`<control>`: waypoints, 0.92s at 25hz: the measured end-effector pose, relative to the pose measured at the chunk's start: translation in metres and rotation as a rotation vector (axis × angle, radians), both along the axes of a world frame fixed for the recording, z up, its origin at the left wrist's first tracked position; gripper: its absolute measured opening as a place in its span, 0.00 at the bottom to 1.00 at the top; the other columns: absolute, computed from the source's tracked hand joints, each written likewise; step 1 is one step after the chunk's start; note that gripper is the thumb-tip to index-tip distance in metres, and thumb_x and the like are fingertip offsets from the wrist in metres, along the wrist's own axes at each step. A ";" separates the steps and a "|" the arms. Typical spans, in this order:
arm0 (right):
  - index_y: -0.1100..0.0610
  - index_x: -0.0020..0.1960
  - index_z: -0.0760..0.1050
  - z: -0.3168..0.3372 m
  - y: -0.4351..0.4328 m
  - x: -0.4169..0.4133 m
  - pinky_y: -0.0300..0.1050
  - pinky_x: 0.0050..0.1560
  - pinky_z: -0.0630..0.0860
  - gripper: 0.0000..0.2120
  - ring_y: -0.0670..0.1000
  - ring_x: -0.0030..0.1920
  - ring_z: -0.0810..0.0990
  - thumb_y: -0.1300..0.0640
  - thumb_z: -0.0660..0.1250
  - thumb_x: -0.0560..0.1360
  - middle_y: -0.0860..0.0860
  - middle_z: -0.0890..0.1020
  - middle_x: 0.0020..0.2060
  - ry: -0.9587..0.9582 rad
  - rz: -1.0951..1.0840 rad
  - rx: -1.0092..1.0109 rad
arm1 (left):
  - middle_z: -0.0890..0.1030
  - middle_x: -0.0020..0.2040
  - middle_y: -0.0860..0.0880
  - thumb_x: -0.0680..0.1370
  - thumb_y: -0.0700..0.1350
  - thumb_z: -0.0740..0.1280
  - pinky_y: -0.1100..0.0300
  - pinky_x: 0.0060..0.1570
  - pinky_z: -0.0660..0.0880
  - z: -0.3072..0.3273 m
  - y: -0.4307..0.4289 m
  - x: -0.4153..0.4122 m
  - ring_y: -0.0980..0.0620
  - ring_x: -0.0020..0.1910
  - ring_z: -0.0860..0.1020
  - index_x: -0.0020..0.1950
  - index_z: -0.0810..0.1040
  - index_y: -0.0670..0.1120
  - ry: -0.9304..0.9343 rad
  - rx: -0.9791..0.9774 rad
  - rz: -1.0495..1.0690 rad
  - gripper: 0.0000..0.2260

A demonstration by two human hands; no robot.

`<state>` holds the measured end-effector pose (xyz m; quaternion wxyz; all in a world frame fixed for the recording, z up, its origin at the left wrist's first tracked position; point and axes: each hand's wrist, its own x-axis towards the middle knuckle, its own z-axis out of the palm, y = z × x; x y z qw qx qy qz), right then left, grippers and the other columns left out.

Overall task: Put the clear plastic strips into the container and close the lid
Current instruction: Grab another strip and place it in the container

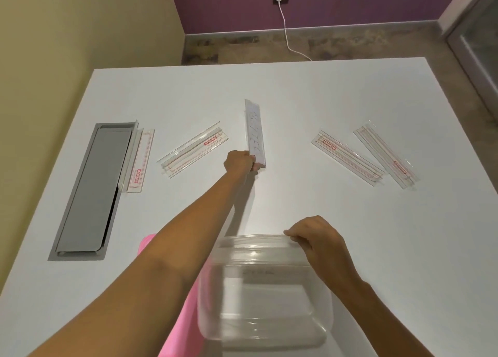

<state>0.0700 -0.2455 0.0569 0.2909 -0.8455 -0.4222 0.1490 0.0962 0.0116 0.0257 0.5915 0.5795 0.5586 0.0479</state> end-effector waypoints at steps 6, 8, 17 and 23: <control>0.47 0.51 0.82 0.011 -0.005 0.005 0.33 0.57 0.69 0.08 0.42 0.56 0.72 0.55 0.66 0.76 0.41 0.75 0.53 0.174 -0.180 0.001 | 0.79 0.26 0.49 0.75 0.33 0.66 0.53 0.49 0.80 0.031 -0.019 -0.037 0.41 0.48 0.83 0.36 0.79 0.37 -0.224 -0.205 -0.004 0.08; 0.47 0.56 0.79 0.020 -0.003 0.006 0.41 0.60 0.71 0.10 0.45 0.58 0.74 0.52 0.66 0.76 0.44 0.77 0.57 0.184 -0.251 0.031 | 0.80 0.32 0.48 0.75 0.32 0.65 0.54 0.58 0.77 0.045 -0.035 -0.054 0.40 0.53 0.81 0.36 0.79 0.39 -0.333 -0.213 -0.040 0.09; 0.51 0.64 0.71 0.066 0.016 -0.002 0.40 0.57 0.75 0.22 0.43 0.56 0.79 0.47 0.69 0.72 0.47 0.80 0.57 0.778 -0.329 0.305 | 0.76 0.25 0.57 0.76 0.32 0.64 0.63 0.50 0.80 0.095 -0.125 -0.145 0.56 0.34 0.82 0.33 0.78 0.46 -0.392 -0.104 -0.247 0.15; 0.50 0.60 0.74 0.070 -0.002 -0.032 0.51 0.57 0.78 0.20 0.45 0.53 0.82 0.54 0.74 0.69 0.47 0.82 0.55 0.890 -0.224 0.378 | 0.83 0.35 0.53 0.76 0.36 0.66 0.67 0.42 0.78 0.099 -0.138 -0.197 0.55 0.39 0.84 0.47 0.84 0.43 -0.317 -0.003 -0.432 0.08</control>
